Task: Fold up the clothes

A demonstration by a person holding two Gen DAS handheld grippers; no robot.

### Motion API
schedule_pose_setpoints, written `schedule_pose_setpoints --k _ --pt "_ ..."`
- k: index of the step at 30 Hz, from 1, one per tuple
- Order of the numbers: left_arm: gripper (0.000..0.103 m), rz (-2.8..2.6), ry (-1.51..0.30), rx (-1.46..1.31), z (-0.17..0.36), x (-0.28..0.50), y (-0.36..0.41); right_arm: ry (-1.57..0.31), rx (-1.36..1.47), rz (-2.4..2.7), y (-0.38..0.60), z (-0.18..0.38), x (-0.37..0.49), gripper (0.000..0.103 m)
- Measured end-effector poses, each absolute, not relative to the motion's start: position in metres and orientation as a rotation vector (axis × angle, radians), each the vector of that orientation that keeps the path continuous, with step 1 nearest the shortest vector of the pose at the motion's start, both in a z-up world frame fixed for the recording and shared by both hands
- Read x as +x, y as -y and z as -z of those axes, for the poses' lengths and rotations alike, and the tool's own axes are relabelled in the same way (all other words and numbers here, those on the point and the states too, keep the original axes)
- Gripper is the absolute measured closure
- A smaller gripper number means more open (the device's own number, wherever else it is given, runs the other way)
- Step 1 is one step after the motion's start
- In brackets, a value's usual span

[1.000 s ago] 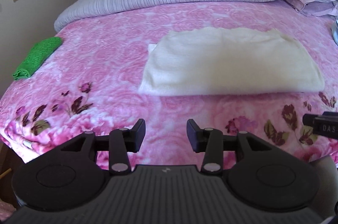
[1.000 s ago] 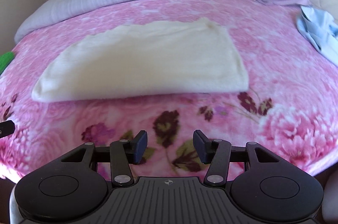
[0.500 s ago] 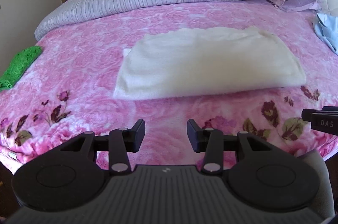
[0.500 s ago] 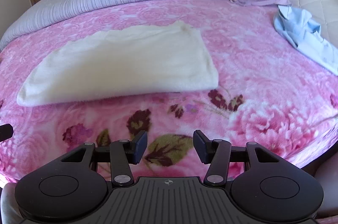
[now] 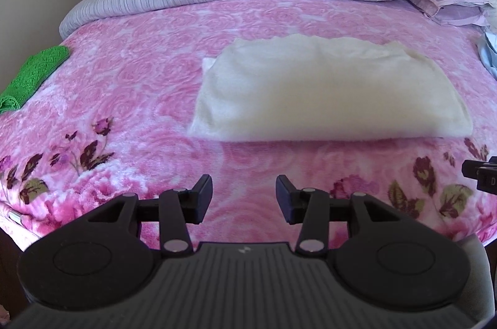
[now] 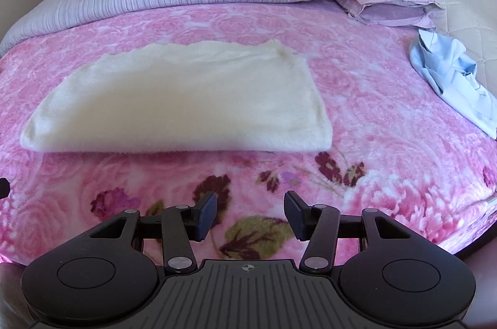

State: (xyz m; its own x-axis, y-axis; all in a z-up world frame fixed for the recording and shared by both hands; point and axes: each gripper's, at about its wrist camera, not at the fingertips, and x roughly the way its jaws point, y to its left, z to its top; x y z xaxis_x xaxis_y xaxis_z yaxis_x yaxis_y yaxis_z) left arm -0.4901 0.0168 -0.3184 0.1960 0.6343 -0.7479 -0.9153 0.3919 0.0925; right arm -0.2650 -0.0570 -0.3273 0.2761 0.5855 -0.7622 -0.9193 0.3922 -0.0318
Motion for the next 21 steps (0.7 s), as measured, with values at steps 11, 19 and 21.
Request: schedule_pose_setpoints --k 11,19,21 --pt "0.061 -1.073 -0.784 -0.48 0.336 -0.489 -0.051 -0.855 -0.489 -1.092 0.03 0.356 -0.244 0.051" --pt "0.061 -0.989 -0.705 -0.515 0.34 -0.485 -0.085 -1.309 0.3 -1.002 0.052 0.4 -0.146 0.051" --pt "0.061 -0.977 -0.701 -0.526 0.343 -0.48 -0.095 -1.359 0.475 -0.933 0.058 0.411 -0.126 0.051"
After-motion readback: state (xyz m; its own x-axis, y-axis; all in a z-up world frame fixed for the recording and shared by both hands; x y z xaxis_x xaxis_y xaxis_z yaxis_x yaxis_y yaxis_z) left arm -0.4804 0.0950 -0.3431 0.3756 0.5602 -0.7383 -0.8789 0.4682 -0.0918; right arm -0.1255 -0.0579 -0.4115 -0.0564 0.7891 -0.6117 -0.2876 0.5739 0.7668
